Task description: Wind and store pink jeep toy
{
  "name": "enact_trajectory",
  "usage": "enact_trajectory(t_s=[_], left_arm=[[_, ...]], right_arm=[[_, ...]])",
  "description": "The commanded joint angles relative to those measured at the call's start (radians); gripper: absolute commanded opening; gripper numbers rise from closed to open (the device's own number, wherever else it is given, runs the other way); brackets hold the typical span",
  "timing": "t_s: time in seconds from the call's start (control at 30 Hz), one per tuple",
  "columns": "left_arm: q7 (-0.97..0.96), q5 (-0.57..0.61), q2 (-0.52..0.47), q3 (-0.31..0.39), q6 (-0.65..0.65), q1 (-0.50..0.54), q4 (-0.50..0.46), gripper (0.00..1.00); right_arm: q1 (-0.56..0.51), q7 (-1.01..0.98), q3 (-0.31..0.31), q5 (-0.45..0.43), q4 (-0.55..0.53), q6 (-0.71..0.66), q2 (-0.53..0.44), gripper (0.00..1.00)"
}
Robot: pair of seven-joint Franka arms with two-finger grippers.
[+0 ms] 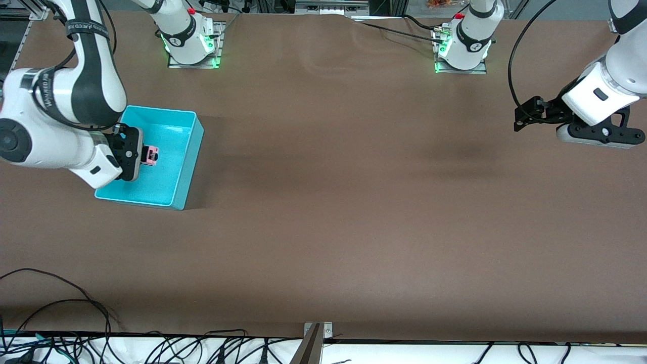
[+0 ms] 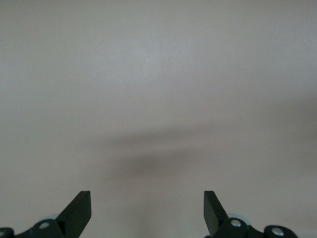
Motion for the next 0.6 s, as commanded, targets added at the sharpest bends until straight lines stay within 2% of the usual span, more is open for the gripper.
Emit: enact_trajectory(t_s=[0.0, 0.2, 0.4, 0.47, 0.57], left_arm=[[-0.014, 0.007, 0.019, -0.001, -0.024, -0.009, 0.036, 1.00], [-0.014, 0.005, 0.017, -0.001, -0.024, -0.007, 0.036, 1.00], [-0.014, -0.003, 0.017, -0.004, -0.024, -0.009, 0.036, 1.00], [-0.014, -0.006, 0.017, -0.006, -0.026, -0.009, 0.036, 1.00], [-0.012, -0.006, 0.017, -0.004, -0.026, -0.009, 0.036, 1.00]], right_arm=[[0.010, -0.068, -0.039, 0.015, -0.330, 0.205, -0.154, 0.07], [0.010, -0.140, -0.070, 0.018, -0.449, 0.339, -0.145, 0.08], [0.010, -0.155, -0.073, 0.019, -0.537, 0.456, -0.142, 0.10], [0.009, -0.158, -0.073, 0.019, -0.548, 0.487, -0.126, 0.17], [0.009, -0.160, -0.073, 0.019, -0.548, 0.511, -0.100, 0.21]])
